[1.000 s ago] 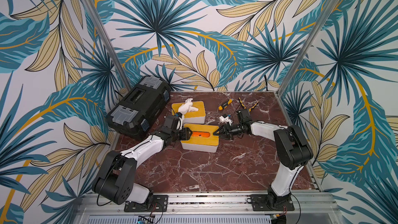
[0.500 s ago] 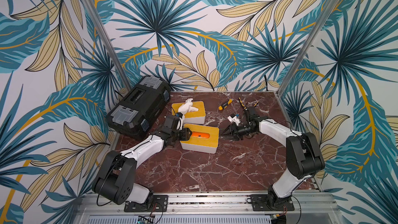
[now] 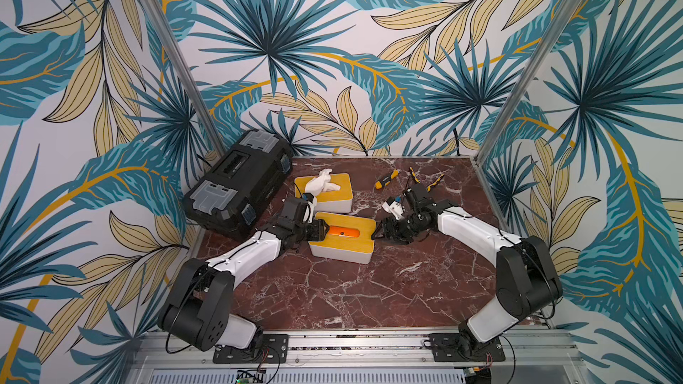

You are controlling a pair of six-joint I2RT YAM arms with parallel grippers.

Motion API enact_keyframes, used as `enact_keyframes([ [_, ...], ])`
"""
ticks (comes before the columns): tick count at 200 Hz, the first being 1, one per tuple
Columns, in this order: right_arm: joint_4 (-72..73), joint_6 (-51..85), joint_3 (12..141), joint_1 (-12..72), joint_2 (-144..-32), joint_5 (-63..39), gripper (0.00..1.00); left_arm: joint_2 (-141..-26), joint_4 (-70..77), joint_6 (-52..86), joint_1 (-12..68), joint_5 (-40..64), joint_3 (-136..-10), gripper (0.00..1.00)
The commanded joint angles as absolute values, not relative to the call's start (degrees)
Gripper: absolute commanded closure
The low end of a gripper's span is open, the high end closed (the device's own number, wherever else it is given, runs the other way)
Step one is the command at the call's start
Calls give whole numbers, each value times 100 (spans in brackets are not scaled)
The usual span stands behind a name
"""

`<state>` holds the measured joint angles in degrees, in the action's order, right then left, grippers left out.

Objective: Put the tissue paper into the tissue box
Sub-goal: Close the box lid on the tissue box.

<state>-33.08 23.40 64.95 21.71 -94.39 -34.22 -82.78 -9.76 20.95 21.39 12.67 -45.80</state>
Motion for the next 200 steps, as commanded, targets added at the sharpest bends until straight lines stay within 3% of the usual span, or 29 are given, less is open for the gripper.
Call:
enact_keyframes([
  [1,-3569,2432,6561,2221,-9789,-2458,39,-8243,-1397,2057,2148,1151,-4658,57],
  [52,-4276,2208,6911,2645,-10519,-1111,43,-8192,-1380,1995,2153,1293,-4667,52],
  [114,-4280,2241,6984,2763,-9986,-1098,44,-7021,-1420,2065,2207,1436,-4646,22],
  [136,-4269,2258,7040,2884,-10082,-1092,44,-6598,-1652,2021,2415,1268,-4821,17],
  [162,-4100,2370,7010,3005,-10143,-1031,45,-6646,-2302,1926,2930,650,-5294,16],
  [200,-3822,2592,6899,3141,-10042,-996,45,-7483,-3284,1839,3478,-109,-6091,24],
])
